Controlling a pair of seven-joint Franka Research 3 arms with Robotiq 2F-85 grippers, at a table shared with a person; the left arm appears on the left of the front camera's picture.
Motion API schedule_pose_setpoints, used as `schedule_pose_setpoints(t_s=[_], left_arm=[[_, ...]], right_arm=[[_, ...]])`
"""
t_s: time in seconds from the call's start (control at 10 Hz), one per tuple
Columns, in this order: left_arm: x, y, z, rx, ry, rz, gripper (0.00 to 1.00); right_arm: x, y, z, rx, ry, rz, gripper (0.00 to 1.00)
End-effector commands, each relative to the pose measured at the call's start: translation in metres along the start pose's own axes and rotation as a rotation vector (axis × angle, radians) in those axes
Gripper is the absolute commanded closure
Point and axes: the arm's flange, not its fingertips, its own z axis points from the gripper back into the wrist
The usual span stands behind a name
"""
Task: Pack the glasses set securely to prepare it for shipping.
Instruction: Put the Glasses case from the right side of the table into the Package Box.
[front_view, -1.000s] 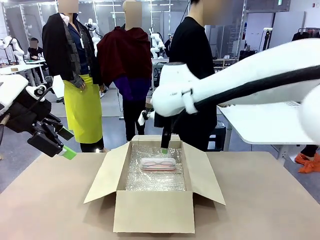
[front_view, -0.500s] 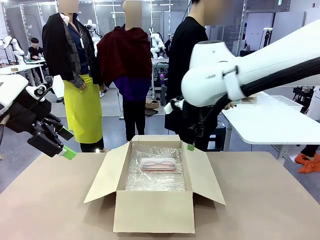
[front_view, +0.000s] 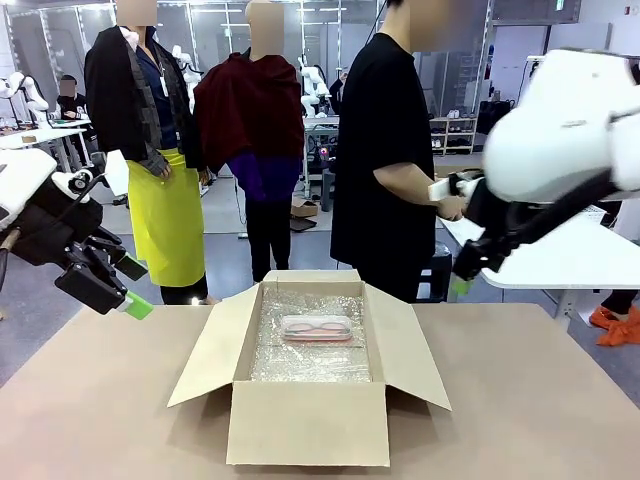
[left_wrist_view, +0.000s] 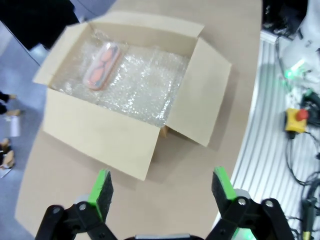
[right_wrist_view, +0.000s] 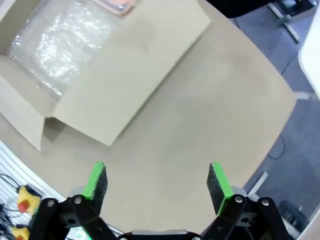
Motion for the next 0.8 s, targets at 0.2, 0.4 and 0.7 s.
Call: schedule_pose_setpoints(t_s=[0.2, 0.4, 0.7], left_arm=[[0.001, 0.0, 0.001, -0.006, -0.018, 0.006, 0.0], [0.001, 0.0, 0.001, -0.006, -0.018, 0.006, 0.0], [0.001, 0.0, 0.001, -0.006, -0.018, 0.006, 0.0]], right_arm=[[-0.07, -0.026, 0.019, -0.098, -0.123, -0.249, 0.0], [-0.099, -0.044, 0.027, -0.14, -0.152, -0.344, 0.0], [-0.099, -0.054, 0.032, -0.104, -0.151, -0.316, 0.0]])
